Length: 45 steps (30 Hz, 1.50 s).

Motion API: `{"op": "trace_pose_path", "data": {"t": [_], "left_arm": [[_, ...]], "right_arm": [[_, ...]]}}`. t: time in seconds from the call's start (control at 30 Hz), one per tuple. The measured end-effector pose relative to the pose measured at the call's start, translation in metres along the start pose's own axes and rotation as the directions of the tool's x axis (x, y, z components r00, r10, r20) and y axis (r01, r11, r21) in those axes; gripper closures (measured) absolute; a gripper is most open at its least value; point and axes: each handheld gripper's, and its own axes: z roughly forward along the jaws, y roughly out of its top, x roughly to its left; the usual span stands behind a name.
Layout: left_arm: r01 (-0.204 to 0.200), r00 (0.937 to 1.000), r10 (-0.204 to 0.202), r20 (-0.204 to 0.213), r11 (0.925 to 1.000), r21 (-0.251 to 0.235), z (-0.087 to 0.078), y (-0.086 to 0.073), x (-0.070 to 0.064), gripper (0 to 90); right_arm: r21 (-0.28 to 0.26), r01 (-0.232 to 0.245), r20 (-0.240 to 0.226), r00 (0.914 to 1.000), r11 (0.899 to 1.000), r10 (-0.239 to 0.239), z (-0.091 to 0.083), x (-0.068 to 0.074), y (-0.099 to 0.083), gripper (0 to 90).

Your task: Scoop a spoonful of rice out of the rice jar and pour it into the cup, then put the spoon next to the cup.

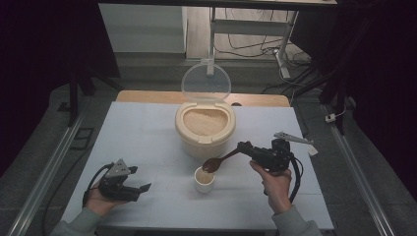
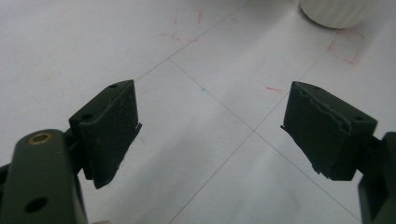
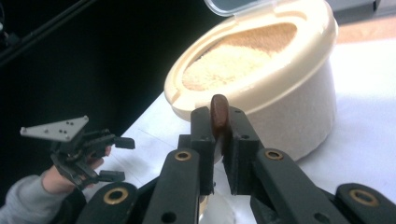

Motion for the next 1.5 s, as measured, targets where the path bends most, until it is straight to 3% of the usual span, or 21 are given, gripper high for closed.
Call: {"op": "trace_pose_path", "data": {"t": [0.07, 0.4, 0.63, 0.8, 0.93, 1.03, 1.2, 1.43, 1.5], "left_arm": [[-0.001, 1.0000, 0.001, 0.000, 1.0000, -0.001, 0.000, 0.000, 0.000, 18.0], [0.002, 1.0000, -0.002, -0.002, 1.0000, -0.001, 0.000, 0.000, 0.001, 18.0], [0.001, 1.0000, -0.001, -0.004, 1.0000, -0.002, -0.001, -0.001, 0.000, 18.1], [0.000, 1.0000, 0.000, -0.002, 1.0000, 0.000, 0.000, 0.000, 0.001, 18.0], [-0.002, 1.0000, 0.002, -0.002, 1.0000, 0.001, 0.001, 0.000, 0.001, 18.0], [-0.001, 1.0000, 0.001, -0.002, 1.0000, -0.001, 0.000, 0.000, 0.000, 18.0], [-0.003, 1.0000, 0.003, -0.001, 1.0000, 0.002, 0.001, 0.000, 0.000, 18.0], [-0.003, 1.0000, 0.003, 0.000, 1.0000, 0.000, 0.000, 0.000, 0.000, 18.1], [-0.006, 1.0000, 0.006, 0.001, 1.0000, 0.002, 0.000, 0.000, 0.000, 18.1]], "right_arm": [[-0.004, 0.025, -0.004, 0.9997, 1.000, -0.025, -0.001, 0.002, 0.000, 82.8], [-0.067, 0.037, -0.060, 0.9974, 0.997, -0.041, -0.015, -0.003, 0.002, 82.8], [-0.076, 0.119, -0.033, 0.9920, 0.990, -0.122, -0.040, -0.003, 0.014, 82.8], [-0.026, 0.171, -0.029, 0.9847, 0.985, -0.172, -0.049, -0.002, 0.020, 82.8], [0.054, 0.200, -0.053, 0.9790, 0.978, -0.197, -0.048, -0.002, 0.021, 82.8], [0.126, 0.218, -0.080, 0.9747, 0.968, -0.209, -0.042, -0.001, 0.020, 82.8], [0.245, 0.266, -0.121, 0.9626, 0.932, -0.243, -0.028, 0.004, 0.016, 82.8], [0.329, 0.283, -0.154, 0.9574, 0.901, -0.245, -0.012, 0.005, 0.013, 82.8], [0.357, 0.290, -0.164, 0.9552, 0.888, -0.246, -0.009, 0.006, 0.011, 82.7]]}}
